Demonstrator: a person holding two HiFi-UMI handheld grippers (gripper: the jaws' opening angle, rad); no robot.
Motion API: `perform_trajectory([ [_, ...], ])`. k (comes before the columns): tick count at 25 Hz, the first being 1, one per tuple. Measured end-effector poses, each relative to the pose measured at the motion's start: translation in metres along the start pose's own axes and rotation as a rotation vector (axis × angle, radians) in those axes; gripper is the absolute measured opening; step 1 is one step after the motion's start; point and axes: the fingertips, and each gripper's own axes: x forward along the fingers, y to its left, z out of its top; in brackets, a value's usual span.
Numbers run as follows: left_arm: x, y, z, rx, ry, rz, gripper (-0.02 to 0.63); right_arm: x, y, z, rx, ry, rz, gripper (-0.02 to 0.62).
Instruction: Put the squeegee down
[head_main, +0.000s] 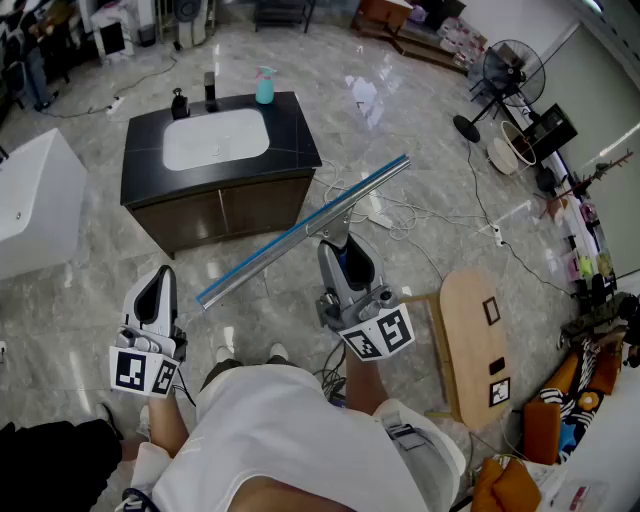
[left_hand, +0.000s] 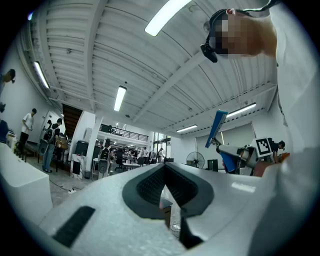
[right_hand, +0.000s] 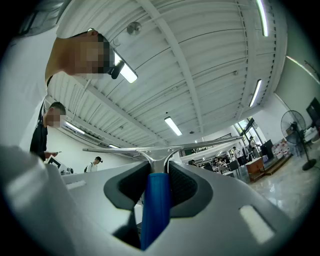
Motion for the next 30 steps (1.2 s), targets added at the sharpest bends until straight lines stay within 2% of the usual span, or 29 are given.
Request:
perform_trajectory([
  [16, -0.0074, 0.0026, -0.0053, -0.003, 0.018, 0.018, 0.006, 0.0004, 0.0018, -0.0088, 0.011, 0.024, 0.005, 0.137],
  [22, -0.0086, 0.0038, -0.005, -0.003, 0.016, 0.025, 0.006, 0.0011, -0.0002, -0.006, 0.053, -0.005, 0.006, 0.138],
  [30, -0.007, 0.0006, -0.0059, -0.001, 0.021, 0.032, 0.006, 0.0011, -0.0054, -0.0053, 0.056, -0.005, 0.006, 0.138],
])
